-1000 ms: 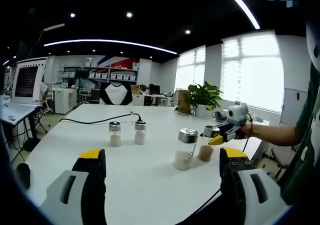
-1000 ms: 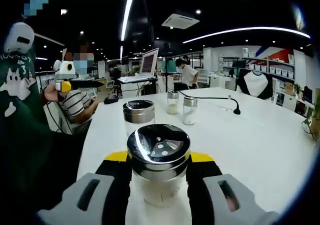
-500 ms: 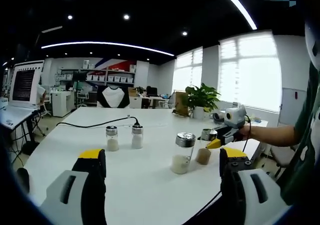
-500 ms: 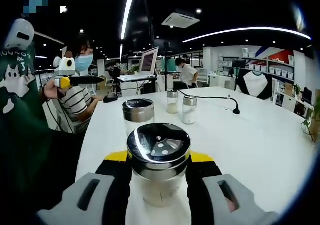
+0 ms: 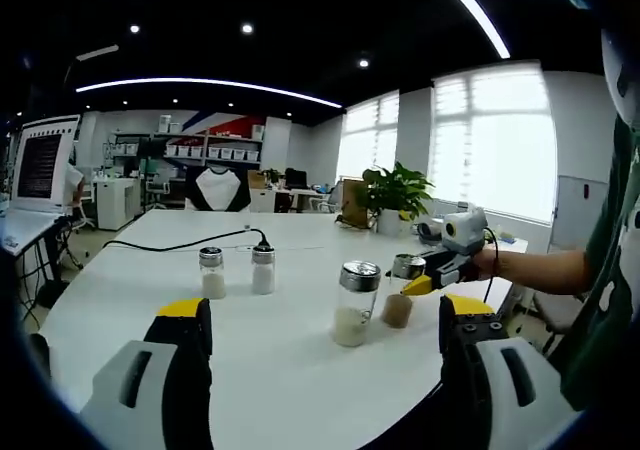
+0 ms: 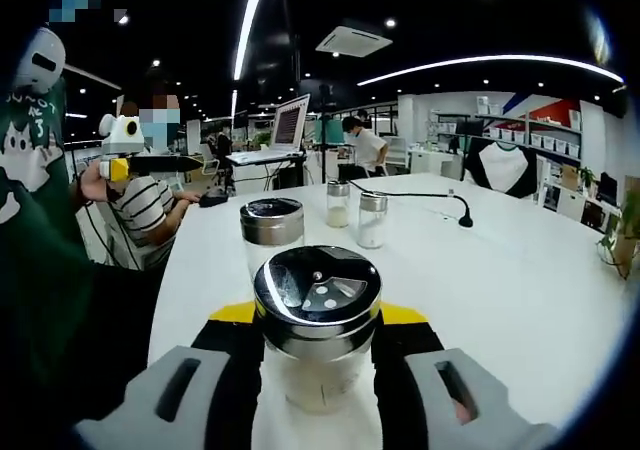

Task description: Rotate the seasoning bottle until the label or dispensing opening points toward the visible target arrow and the bottle remains upright within the marked orientation range

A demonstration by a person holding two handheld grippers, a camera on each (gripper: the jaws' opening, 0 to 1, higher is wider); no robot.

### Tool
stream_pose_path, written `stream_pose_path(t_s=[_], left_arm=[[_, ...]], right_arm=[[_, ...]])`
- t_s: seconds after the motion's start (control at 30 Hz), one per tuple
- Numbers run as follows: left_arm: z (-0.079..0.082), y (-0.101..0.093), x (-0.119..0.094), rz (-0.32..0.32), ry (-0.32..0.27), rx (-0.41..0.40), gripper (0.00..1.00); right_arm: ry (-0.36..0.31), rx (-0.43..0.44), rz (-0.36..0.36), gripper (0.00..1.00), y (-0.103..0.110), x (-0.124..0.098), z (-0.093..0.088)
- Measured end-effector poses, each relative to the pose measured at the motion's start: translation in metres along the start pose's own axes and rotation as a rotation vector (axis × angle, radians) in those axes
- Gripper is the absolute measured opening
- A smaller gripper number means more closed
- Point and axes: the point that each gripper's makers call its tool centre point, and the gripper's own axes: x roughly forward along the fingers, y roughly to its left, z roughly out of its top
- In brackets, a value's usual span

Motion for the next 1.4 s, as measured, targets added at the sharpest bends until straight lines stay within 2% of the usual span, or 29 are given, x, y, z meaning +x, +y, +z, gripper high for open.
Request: stream_pose_path(t_s=[0.6, 0.67, 0.7, 0.8, 1.27, 1.4], left_arm=[[0.004, -0.002, 0.005, -0.021, -0.019, 0.027, 1.0], [0.006, 0.0, 0.004, -0.011, -0.023, 0.048, 1.0], [0.008, 0.003, 0.003, -0.003, -0.032, 0.086, 1.0], [0.01, 0.004, 0.002, -0.002, -0.042, 0.057, 1.0], [0.008, 0.004, 0.0, 0.025, -0.047, 0.039, 0.99], [0.009, 0.002, 0.002, 0.021, -0.047, 0.04, 0.99]], right_arm=[[0.026, 0.042, -0.128, 0.41, -0.004, 0.002, 0.0], [0.029, 0.053, -0.156, 0.41, -0.005, 0.003, 0.0], [0.026, 0.058, -0.171, 0.41, -0.005, 0.003, 0.0], [0.026, 0.076, -0.219, 0.41, -0.007, 0.004, 0.0], [0.039, 0.141, -0.408, 0.41, -0.013, 0.005, -0.002], [0.035, 0.179, -0.493, 0.41, -0.016, 0.004, -0.003]])
